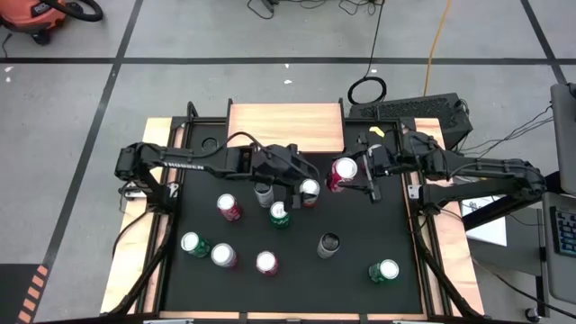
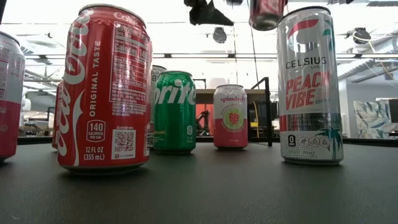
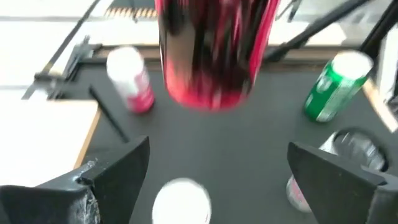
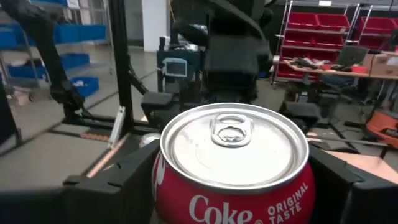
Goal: Place canned beverage on shelf
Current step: Put the top right red soda can on the shelf
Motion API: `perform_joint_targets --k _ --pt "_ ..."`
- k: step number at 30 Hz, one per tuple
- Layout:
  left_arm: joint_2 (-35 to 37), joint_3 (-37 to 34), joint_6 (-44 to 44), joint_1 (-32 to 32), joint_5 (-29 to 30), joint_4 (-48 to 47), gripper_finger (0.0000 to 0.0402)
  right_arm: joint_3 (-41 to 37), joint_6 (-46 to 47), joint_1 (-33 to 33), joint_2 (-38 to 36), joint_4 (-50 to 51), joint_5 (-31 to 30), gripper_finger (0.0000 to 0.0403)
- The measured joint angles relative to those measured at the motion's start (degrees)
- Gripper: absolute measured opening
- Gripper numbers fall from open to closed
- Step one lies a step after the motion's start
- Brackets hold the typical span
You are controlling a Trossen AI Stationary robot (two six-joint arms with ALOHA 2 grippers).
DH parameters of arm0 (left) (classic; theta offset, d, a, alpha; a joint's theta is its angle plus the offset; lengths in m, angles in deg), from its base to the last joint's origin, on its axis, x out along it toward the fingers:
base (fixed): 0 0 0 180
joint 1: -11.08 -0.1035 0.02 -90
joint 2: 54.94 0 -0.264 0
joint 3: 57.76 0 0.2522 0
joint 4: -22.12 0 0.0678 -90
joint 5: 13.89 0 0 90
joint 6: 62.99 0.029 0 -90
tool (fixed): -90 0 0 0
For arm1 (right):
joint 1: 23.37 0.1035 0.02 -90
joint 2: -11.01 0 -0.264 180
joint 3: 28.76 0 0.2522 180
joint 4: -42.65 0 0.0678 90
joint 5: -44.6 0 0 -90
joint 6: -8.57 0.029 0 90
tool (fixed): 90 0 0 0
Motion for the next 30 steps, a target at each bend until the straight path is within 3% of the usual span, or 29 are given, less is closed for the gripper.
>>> perform_joint_targets --k 11,20,25,30 --pt "0.3 0.0 3.5 0.3 1.8 -7.0 0.0381 0.0 -3.4 -7.8 3.4 -2.8 0.4 0.0278" --pt "0.5 -0.5 4.2 0.2 2.8 -12.6 0.0381 0.0 1.6 -14.0 7.7 -8.8 6.9 0.0278" --pt "2.6 -6.6 -0.4 0.6 5.0 -12.0 0.0381 0.1 4.3 -15.1 8.5 -10.9 9.4 0.0279" --pt "8.0 -14.1 -5.0 2.4 9.3 -4.0 0.0381 0.1 4.8 -15.1 8.4 -11.3 9.6 0.0279"
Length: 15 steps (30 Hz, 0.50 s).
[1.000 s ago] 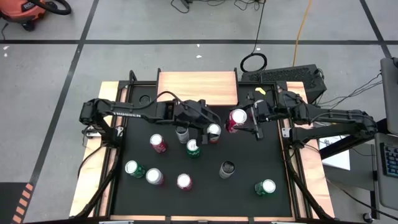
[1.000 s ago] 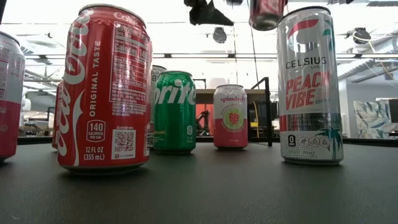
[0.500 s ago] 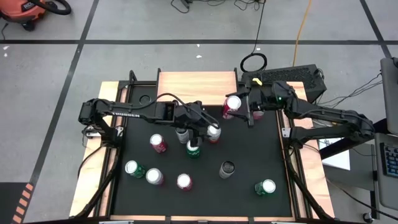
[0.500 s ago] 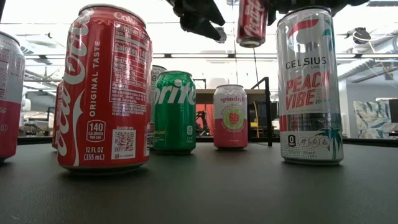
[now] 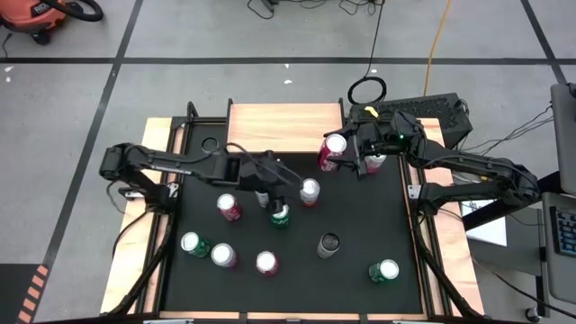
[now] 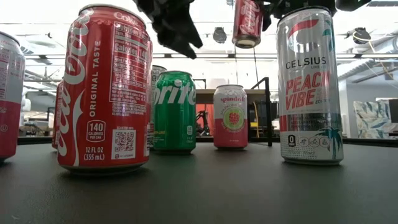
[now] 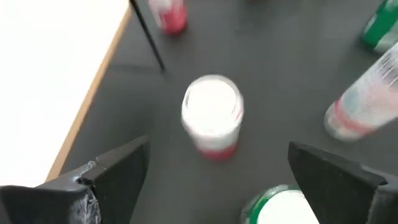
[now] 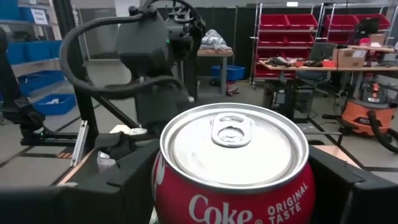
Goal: Place canned beverage on shelf
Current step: Put the top right red soda can on the shelf
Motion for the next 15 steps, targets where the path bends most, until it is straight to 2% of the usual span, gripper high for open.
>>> perform_joint_targets --k 5,9,12,15 --pt "5.6 -3.7 -0.1 3.3 3.5 8.8 0.0381 0.0 2.6 0.0 0.0 -2.2 -0.1 0.0279" --pt "8.2 -5.9 1.4 5.9 8.2 10.7 0.0381 1.3 5.0 0.1 0.0 -1.8 1.4 0.0279" --pt "9.7 -8.3 1.5 8.1 10.3 10.6 0.0381 3.0 5.6 0.8 0.5 -1.5 1.6 0.0279" --pt "10.5 -11.0 2.2 10.0 11.1 14.7 0.0381 4.6 5.5 0.8 1.4 -0.2 1.8 0.0279"
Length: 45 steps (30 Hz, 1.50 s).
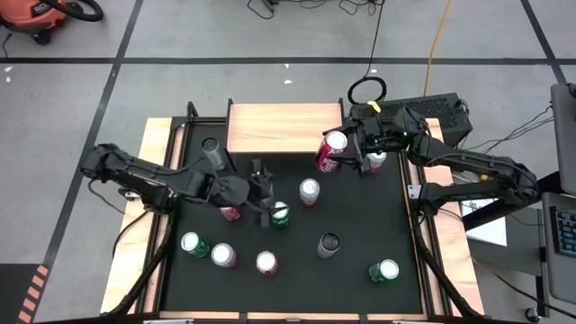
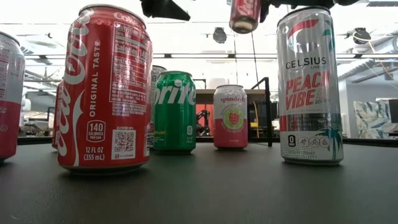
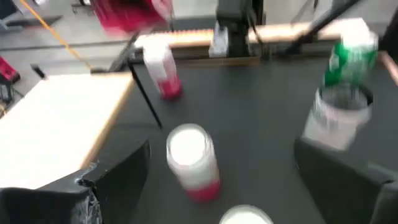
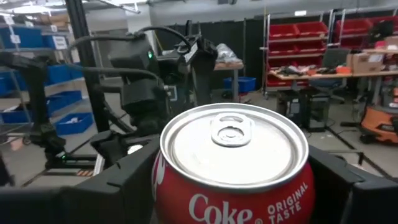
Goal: Place canned beverage on shelf
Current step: Put the top right red soda can on the shelf
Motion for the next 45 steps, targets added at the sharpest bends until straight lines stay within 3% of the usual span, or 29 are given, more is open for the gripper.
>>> perform_joint_targets --k 6,13,22,32,37,45 --pt "0.0 -3.4 3.8 1.0 0.4 11.4 0.0381 5.1 -4.4 -0.4 5.0 3.6 -0.5 0.0279" --pt "0.2 -3.7 7.6 -2.1 3.4 11.9 0.0381 13.9 -14.2 -3.8 13.1 12.3 0.2 0.0279" --pt "1.2 -3.7 8.8 -8.8 3.4 11.7 0.0381 20.1 -16.0 -12.0 20.3 12.1 10.4 0.0279" --pt "1.2 -3.7 11.7 -16.5 -6.3 12.8 0.0381 20.2 -16.0 -18.3 23.2 10.3 17.4 0.0279" --pt "1.2 -3.7 12.0 -20.2 -11.3 13.5 0.0381 20.2 -14.7 -19.8 24.6 5.7 17.6 0.0279" --pt "1.2 -3.7 11.8 -22.9 -13.4 13.5 0.0381 20.7 -12.4 -21.8 25.0 0.9 20.6 0.0279"
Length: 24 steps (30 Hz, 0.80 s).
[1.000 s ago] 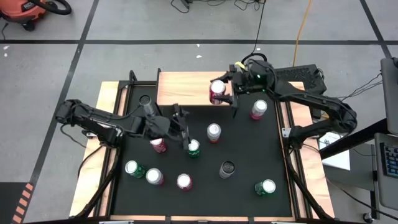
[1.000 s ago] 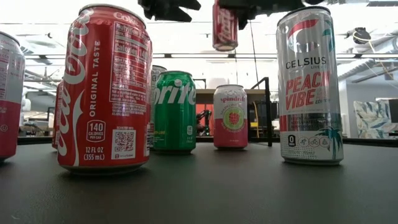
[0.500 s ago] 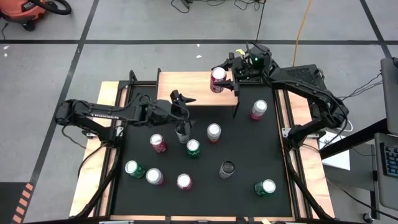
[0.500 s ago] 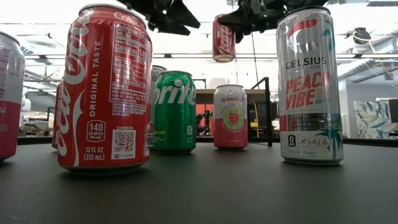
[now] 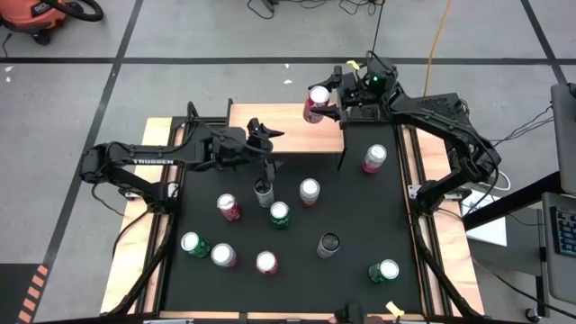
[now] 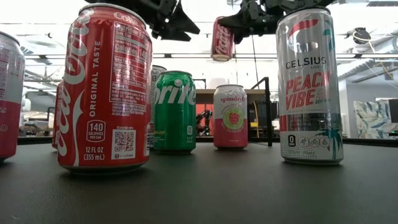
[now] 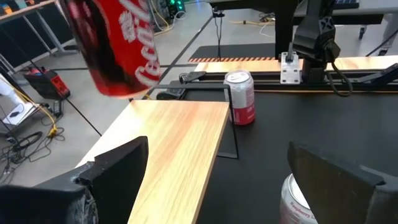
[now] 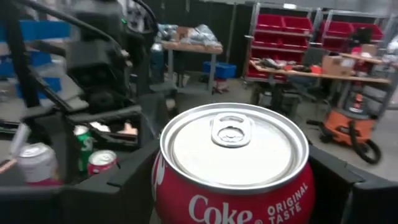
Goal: Place canned beverage on shelf
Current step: Put the top right red soda can on the shelf
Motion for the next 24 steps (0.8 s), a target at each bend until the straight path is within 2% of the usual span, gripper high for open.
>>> perform_joint_targets --k 7,10,19,24 --pt "0.0 0.0 0.0 -1.4 -2.6 0.4 0.0381 4.6 0.8 -0.1 0.3 -0.1 0.3 0.0279" --pt "0.0 0.0 -0.1 -1.6 -2.9 0.4 0.0381 7.7 1.5 -1.2 1.6 0.2 2.8 0.0279" --pt "0.0 -0.2 -1.2 -0.9 -3.0 0.1 0.0381 17.1 7.6 -5.3 11.4 0.4 7.3 0.0279" --pt "0.0 -0.2 -1.6 -0.6 -3.0 -0.2 0.0381 19.0 8.0 -6.3 16.9 0.3 7.4 0.0279"
